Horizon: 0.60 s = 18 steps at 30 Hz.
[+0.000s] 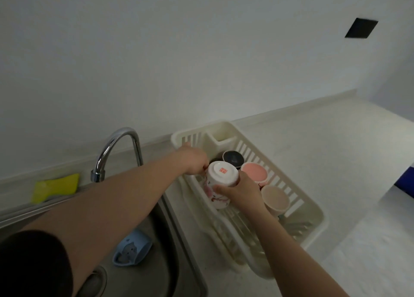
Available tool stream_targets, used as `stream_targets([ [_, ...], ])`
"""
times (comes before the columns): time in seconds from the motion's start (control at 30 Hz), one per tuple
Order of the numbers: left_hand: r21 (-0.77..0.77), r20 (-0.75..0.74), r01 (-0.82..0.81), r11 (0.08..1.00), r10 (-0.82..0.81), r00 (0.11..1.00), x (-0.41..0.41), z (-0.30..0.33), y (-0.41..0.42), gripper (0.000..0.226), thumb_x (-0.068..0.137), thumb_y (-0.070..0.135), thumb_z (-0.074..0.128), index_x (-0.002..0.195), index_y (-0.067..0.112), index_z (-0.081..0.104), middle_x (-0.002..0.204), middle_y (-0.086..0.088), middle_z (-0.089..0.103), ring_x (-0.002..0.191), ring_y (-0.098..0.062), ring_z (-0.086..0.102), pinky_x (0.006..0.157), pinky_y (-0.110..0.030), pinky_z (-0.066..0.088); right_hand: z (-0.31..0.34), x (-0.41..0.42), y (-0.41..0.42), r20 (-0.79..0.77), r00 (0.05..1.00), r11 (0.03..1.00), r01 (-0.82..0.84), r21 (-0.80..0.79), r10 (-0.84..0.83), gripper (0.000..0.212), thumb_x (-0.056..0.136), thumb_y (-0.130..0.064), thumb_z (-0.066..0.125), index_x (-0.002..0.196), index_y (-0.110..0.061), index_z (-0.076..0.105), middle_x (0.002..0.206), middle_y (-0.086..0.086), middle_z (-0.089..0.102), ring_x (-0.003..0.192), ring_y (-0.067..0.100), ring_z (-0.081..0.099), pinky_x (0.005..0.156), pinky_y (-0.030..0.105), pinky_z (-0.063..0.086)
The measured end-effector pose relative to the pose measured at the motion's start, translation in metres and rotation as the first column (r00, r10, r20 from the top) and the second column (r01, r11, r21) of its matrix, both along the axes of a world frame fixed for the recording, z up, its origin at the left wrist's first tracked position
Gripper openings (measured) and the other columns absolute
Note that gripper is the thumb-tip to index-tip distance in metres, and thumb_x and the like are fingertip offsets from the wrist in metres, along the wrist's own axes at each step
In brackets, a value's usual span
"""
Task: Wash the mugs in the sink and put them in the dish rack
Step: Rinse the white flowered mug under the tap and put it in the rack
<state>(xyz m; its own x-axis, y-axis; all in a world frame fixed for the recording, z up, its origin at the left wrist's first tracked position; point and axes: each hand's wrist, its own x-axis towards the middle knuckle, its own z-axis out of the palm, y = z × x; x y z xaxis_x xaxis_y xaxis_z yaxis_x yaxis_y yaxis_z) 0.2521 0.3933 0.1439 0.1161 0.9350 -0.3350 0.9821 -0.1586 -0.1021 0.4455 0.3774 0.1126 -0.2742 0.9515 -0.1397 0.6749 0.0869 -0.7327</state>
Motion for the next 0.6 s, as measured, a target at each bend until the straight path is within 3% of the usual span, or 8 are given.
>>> stream_targets([
  [0.13, -0.037, -0.089, -0.013, 0.999, 0.01, 0.996, 0.006, -0.007, 0.002, 0.018, 0.096, 0.034, 0.052, 0.101, 0.026, 0.067, 0.105, 0.002, 0.065, 0.102, -0.023, 0.058, 0.097, -0.041, 0.033, -0.011, -0.006, -0.001, 0.048, 0.999, 1.0, -0.005, 0.022, 0.004, 0.086, 0.042, -0.065, 0.082, 0.117, -0.032, 0.053, 0.105, -0.015, 0.065, 0.097, 0.008, 0.062, 0.082, 0.038, 0.055],
  [0.3, -0.04, -0.13, -0.054, 0.998, 0.048, 0.99, 0.011, -0.014, 0.004, 0.008, 0.093, 0.032, 0.053, 0.091, 0.028, 0.06, 0.096, 0.004, 0.06, 0.093, -0.021, 0.053, 0.096, -0.042, 0.031, -0.011, -0.006, -0.002, 0.113, 0.993, 1.0, -0.025, 0.003, 0.024, 0.069, 0.061, -0.046, 0.085, 0.119, -0.024, 0.054, 0.106, -0.012, 0.061, 0.094, 0.008, 0.056, 0.075, 0.026, 0.043],
  [0.4, 0.003, -0.097, -0.057, 0.998, 0.057, 0.994, 0.01, -0.013, -0.001, 0.013, 0.094, 0.028, 0.049, 0.087, 0.027, 0.06, 0.094, 0.004, 0.062, 0.089, -0.019, 0.053, 0.093, -0.042, 0.03, -0.006, -0.005, -0.003, 0.17, 0.984, 0.998, -0.062, 0.005, 0.06, 0.062, 0.065, -0.043, 0.082, 0.118, -0.023, 0.057, 0.111, -0.007, 0.065, 0.101, 0.014, 0.06, 0.085, 0.033, 0.049],
  [0.5, 0.127, 0.077, -0.099, 0.987, 0.09, 0.993, 0.004, -0.007, -0.018, 0.025, 0.095, 0.032, 0.045, 0.095, 0.025, 0.069, 0.095, 0.005, 0.067, 0.094, -0.02, 0.06, 0.095, -0.041, 0.03, 0.008, -0.001, -0.002, 0.271, 0.961, 0.993, -0.08, 0.083, 0.054, 0.046, 0.071, -0.042, 0.073, 0.11, -0.023, 0.059, 0.1, -0.003, 0.067, 0.094, 0.017, 0.063, 0.075, 0.033, 0.049],
  [0.6, 0.289, 0.349, -0.193, 0.938, 0.084, 0.933, -0.007, 0.007, -0.054, 0.025, 0.096, 0.036, 0.049, 0.105, 0.029, 0.072, 0.106, 0.004, 0.07, 0.101, -0.02, 0.062, 0.091, -0.036, 0.036, 0.032, -0.009, -0.011, 0.272, 0.96, 0.98, -0.109, 0.165, 0.061, 0.047, 0.08, -0.037, 0.067, 0.124, -0.021, 0.059, 0.11, 0.0, 0.067, 0.098, 0.018, 0.063, 0.074, 0.026, 0.04],
])
